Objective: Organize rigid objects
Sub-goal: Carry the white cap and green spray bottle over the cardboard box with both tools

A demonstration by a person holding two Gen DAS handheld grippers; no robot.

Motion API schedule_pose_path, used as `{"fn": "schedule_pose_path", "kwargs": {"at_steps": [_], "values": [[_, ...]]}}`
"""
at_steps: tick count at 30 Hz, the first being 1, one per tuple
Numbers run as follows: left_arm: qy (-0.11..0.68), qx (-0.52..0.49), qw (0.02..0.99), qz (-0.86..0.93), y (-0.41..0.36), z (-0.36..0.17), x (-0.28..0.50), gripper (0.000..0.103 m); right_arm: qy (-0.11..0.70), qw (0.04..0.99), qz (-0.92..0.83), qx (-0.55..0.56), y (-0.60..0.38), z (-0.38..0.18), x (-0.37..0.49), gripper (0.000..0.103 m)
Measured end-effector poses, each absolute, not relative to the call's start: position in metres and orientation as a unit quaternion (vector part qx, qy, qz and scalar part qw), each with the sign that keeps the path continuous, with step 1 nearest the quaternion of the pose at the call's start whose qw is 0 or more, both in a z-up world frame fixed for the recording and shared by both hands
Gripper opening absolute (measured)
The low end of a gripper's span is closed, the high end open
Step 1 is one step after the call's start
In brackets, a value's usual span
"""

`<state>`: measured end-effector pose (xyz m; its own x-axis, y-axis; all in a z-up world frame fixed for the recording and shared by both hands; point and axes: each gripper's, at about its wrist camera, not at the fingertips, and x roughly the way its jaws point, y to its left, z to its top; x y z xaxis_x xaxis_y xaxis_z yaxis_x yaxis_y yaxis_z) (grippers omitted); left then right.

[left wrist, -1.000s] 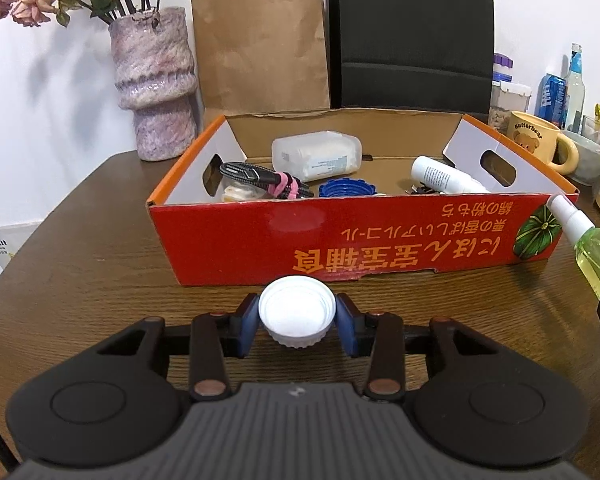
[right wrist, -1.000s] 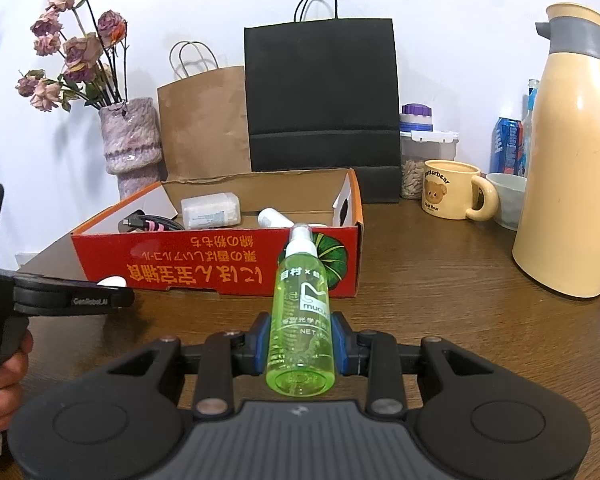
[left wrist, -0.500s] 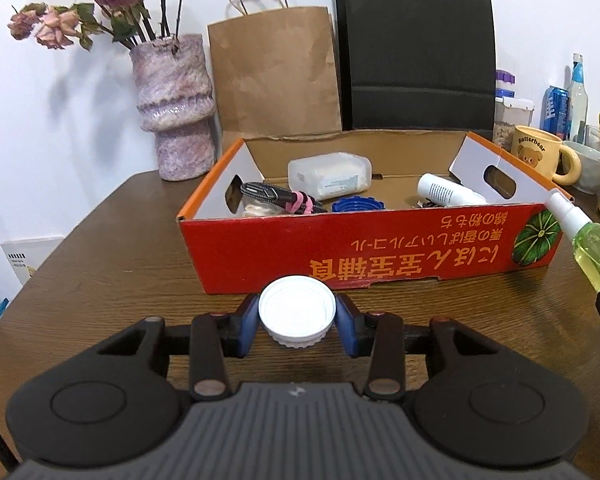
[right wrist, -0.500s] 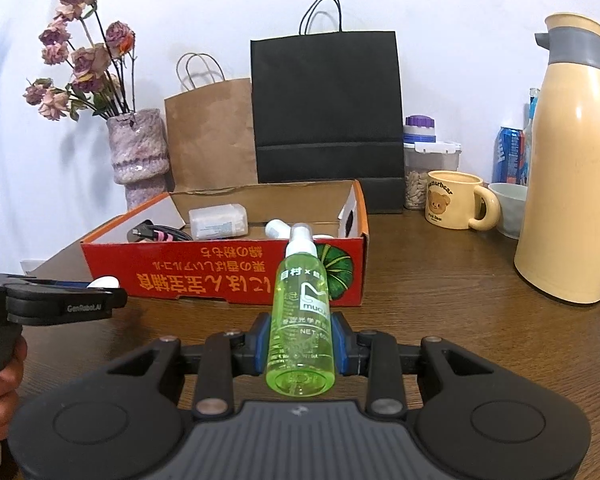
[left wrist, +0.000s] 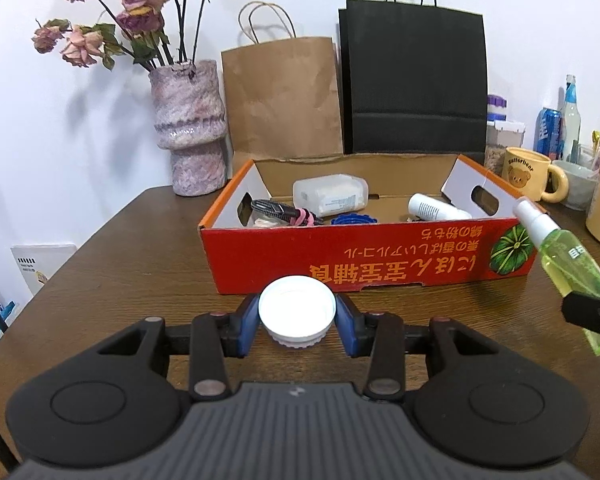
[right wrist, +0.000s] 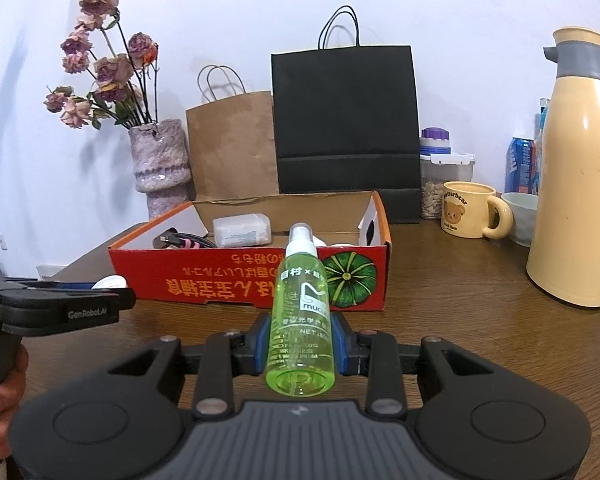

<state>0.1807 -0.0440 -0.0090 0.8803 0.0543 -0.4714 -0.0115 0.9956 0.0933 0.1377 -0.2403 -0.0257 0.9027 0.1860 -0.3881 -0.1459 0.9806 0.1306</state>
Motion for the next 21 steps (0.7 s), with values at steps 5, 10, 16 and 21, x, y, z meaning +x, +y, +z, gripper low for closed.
{"fn": "schedule_pose_path", "kwargs": {"at_steps": [5,10,16,21], "values": [[0.235,0.043,0.971,0.018,-0.046,-0.004,0.17,0.041,0.198,0.975,0.091,0.052,-0.237,-0.023,0.132,0.03],[0.222,0.041,0.974,0.014,-0.05,0.004,0.16,0.041,0.193,0.975,0.098,0.054,-0.234,-0.017,0.13,0.03],[0.22,0.037,0.975,0.013,-0.051,0.014,0.16,0.041,0.19,0.974,0.104,0.062,-0.23,-0.006,0.134,0.03],[0.214,0.032,0.976,0.011,-0.051,0.024,0.164,0.041,0.182,0.976,0.104,0.06,-0.226,0.003,0.142,0.03]]}}
